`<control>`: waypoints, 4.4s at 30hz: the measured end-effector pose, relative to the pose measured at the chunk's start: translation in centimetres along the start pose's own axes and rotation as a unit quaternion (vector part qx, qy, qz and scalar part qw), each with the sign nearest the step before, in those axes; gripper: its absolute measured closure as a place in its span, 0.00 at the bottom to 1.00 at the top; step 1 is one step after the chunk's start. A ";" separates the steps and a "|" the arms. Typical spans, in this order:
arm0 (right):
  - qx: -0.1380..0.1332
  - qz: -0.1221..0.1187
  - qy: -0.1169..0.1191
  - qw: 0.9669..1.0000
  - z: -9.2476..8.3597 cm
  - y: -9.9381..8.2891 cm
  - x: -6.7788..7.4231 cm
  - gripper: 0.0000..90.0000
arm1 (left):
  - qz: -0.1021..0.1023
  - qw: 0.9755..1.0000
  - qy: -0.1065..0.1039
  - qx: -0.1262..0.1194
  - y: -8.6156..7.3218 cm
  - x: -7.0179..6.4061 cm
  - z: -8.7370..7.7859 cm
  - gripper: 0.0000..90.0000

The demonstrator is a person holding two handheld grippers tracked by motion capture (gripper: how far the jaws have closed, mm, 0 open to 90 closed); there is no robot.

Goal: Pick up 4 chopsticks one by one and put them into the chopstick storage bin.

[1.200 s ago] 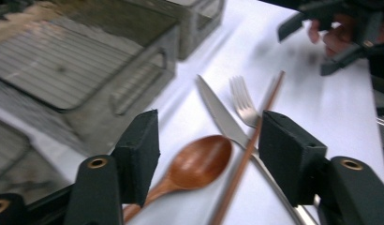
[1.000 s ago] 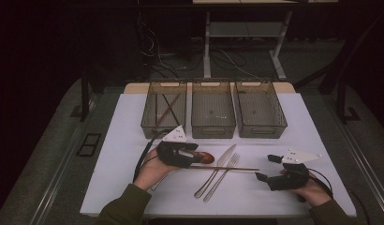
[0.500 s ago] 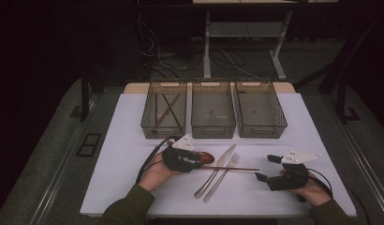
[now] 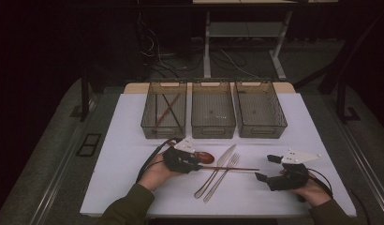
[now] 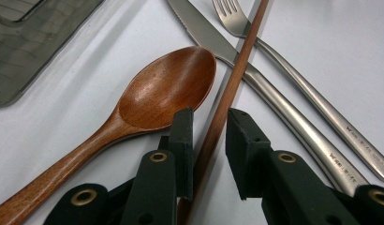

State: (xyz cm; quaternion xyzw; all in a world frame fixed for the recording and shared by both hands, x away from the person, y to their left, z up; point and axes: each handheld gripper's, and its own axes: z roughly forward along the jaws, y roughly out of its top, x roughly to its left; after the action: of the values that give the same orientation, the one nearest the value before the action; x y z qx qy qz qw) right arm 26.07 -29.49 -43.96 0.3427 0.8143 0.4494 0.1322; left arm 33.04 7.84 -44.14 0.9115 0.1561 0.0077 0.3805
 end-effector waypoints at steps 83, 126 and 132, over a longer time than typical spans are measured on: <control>0.000 0.000 -0.006 1.000 0.3 0.0 0.0 0.16 | 0.001 0.998 0.004 -0.062 0.9 -0.2 -4.4 0.92; 0.000 0.000 -0.004 1.000 0.2 0.0 -0.2 0.16 | -0.121 0.970 0.175 -0.120 -1.4 5.4 -12.0 0.92; 0.002 0.000 -0.003 1.000 0.3 0.0 -0.1 0.16 | -0.136 0.964 0.192 -0.126 -0.8 6.9 -12.3 0.92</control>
State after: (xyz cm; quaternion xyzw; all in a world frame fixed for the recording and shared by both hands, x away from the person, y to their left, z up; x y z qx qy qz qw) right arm 26.29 -29.41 -44.17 0.3447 0.8148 0.4465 0.1339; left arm 37.78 18.88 -36.73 0.8078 0.3461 0.1502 0.4530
